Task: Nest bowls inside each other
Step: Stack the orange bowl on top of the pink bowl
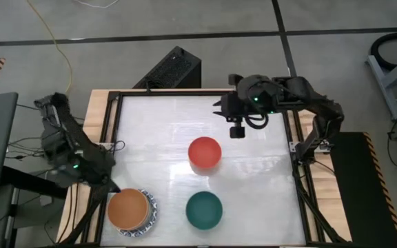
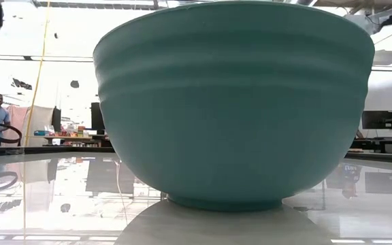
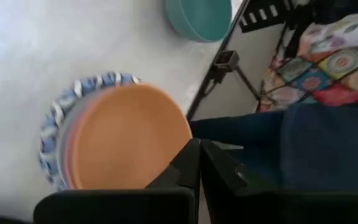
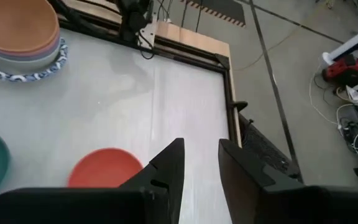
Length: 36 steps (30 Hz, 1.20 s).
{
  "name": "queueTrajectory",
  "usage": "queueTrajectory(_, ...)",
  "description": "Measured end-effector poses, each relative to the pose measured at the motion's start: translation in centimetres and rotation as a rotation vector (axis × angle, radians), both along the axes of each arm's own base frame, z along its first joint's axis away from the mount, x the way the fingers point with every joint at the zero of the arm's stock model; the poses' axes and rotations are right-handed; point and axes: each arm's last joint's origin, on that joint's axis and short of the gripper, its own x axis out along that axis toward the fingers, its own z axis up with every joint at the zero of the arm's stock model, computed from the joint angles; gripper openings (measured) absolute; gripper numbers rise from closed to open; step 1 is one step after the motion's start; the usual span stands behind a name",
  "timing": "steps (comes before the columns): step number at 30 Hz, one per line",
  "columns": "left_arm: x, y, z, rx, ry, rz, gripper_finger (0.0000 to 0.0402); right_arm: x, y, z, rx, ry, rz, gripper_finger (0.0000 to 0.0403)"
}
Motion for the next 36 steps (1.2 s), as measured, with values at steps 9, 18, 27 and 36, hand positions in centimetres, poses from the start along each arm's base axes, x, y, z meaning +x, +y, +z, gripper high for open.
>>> queueTrajectory(9, -3.9, -2.3, -1.7, -0.047, 0.222, 0.033, 0.0, 2.1, 1.7, -1.3, 0.0, 0.023, 0.046, 0.0118)
queueTrajectory(18, -4.3, -5.0, -3.1, 0.025, 0.222, 0.053, 0.0, 6.1, 2.1, -4.1, -0.052, 0.098, 0.053, 0.0118)
queueTrajectory(27, -4.8, -7.0, -4.3, 0.075, 0.233, 0.05, 0.0, 7.9, 2.0, -5.1, -0.066, 0.093, 0.056, 0.0118)
queueTrajectory(36, -4.8, -8.2, -6.3, 0.102, 0.212, 0.063, 0.0, 8.1, 2.0, -5.0, -0.065, 0.075, 0.055, 0.0118)
